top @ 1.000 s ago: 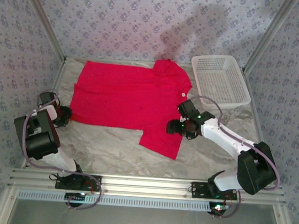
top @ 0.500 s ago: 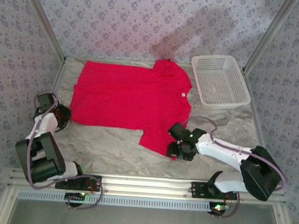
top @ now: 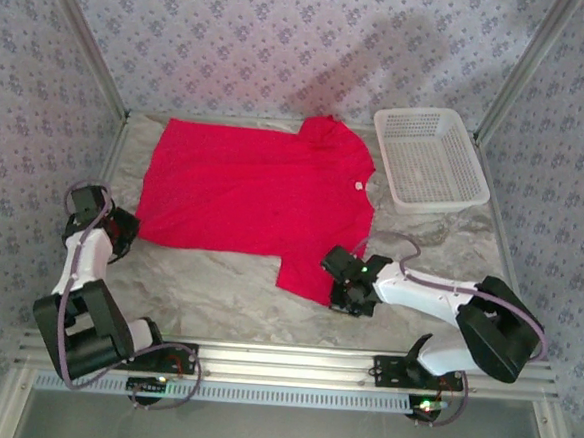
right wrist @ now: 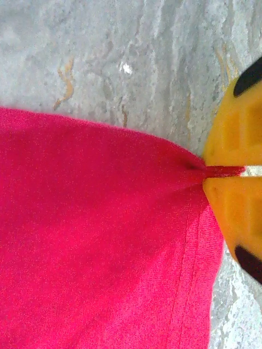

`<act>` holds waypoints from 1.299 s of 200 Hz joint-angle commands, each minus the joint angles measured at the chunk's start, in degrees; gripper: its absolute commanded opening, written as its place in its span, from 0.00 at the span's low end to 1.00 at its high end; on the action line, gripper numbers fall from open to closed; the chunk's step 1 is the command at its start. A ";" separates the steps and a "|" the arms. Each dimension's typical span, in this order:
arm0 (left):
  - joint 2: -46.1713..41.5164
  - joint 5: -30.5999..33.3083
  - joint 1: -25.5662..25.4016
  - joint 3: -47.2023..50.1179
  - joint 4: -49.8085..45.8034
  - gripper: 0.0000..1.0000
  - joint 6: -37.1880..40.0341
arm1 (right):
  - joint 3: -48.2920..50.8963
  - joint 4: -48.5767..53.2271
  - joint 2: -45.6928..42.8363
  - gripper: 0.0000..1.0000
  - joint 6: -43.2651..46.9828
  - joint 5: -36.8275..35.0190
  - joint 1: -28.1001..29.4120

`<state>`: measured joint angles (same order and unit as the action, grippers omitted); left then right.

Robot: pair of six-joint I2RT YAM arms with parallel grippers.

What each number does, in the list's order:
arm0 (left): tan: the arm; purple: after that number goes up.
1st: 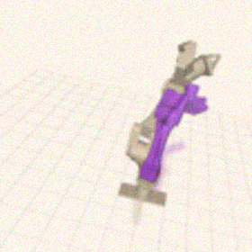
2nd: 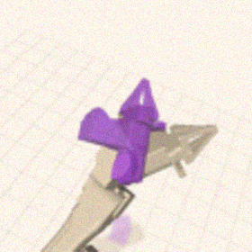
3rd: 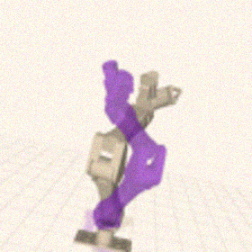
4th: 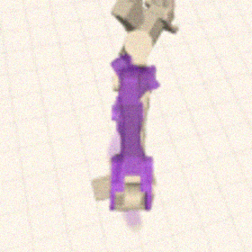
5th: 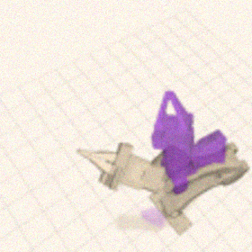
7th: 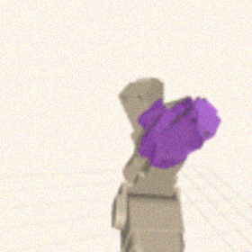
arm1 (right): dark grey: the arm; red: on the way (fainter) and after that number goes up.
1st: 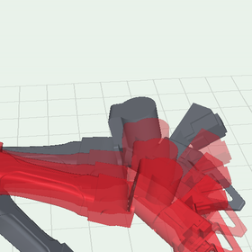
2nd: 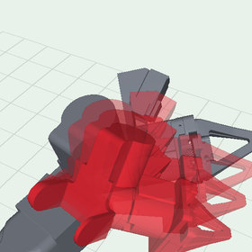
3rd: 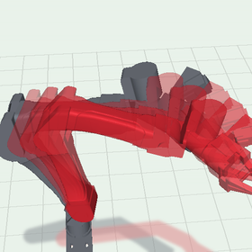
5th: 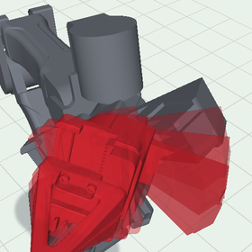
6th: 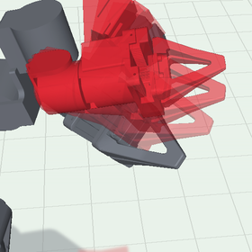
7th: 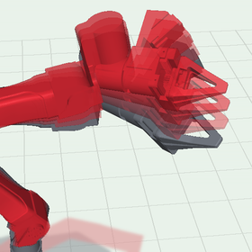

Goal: Fold the inside-out t-shirt

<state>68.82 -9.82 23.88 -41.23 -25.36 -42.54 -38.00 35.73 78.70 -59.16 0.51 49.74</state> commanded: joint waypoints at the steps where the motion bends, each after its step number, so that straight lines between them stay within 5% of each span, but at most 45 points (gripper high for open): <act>1: -4.19 -0.64 0.27 -1.98 -5.52 0.00 1.65 | 1.04 0.24 -0.28 0.00 -0.18 -3.47 0.84; 80: -20.90 -1.86 0.64 0.13 -13.03 0.00 2.62 | -2.22 14.46 -26.20 0.00 -12.45 -13.79 11.88; 100: -21.10 -2.75 0.56 -1.21 -13.22 0.00 2.64 | -4.42 14.57 -27.55 0.00 -9.07 -16.51 10.06; 137: -20.75 -6.86 0.14 -7.47 -11.94 0.00 1.07 | -13.33 5.99 -25.59 0.00 5.63 -16.38 -2.03; 190: -16.03 -9.43 -1.43 -32.66 -14.70 0.00 -1.55 | -43.62 4.72 -19.58 0.00 25.40 -14.26 -13.83; 260: -10.92 -12.03 -1.38 -69.42 -13.84 0.00 -0.75 | -78.96 9.39 -15.53 0.00 37.73 -12.71 -13.83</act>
<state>58.00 -20.86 22.70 -101.47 -40.14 -43.59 -108.33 42.09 63.94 -28.38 -11.79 35.66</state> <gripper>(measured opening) 0.041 0.045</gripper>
